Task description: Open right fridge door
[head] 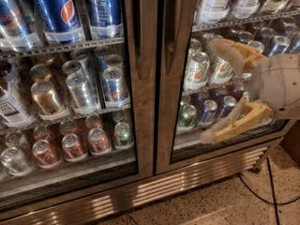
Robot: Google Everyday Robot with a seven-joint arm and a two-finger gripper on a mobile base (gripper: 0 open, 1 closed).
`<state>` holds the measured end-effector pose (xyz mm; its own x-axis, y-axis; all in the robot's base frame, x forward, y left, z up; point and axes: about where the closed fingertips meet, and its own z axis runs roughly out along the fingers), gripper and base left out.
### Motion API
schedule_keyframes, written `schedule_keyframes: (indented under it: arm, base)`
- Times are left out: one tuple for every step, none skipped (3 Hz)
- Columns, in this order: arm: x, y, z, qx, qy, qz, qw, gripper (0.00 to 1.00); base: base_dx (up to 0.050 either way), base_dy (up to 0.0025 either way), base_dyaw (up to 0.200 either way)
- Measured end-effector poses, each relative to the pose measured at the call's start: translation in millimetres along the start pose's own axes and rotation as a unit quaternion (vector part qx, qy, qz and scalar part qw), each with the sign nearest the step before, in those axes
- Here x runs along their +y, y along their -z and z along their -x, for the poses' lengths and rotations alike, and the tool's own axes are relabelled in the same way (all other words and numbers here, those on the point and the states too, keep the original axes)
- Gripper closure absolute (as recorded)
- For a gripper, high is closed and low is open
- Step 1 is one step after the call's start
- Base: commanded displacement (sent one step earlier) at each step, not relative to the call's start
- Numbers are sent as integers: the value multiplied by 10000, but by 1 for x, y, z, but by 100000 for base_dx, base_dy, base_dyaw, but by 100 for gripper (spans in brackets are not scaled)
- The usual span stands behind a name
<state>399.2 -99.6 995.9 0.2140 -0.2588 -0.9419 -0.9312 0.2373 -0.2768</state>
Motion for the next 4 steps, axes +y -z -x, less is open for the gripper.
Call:
schedule_keyframes:
  arm:
    - [-30, -9, 9, 209, -46, -97, 9997, 0]
    - [-30, -9, 9, 208, -46, -97, 9997, 0]
    - [-30, -11, 12, -138, -134, -6, 9998, 0]
    - [-30, -12, 16, -713, -295, 143, 9969, 0]
  base:
    - [0, 0, 0]
    - [0, 0, 0]
    - [0, 0, 0]
    - [0, 0, 0]
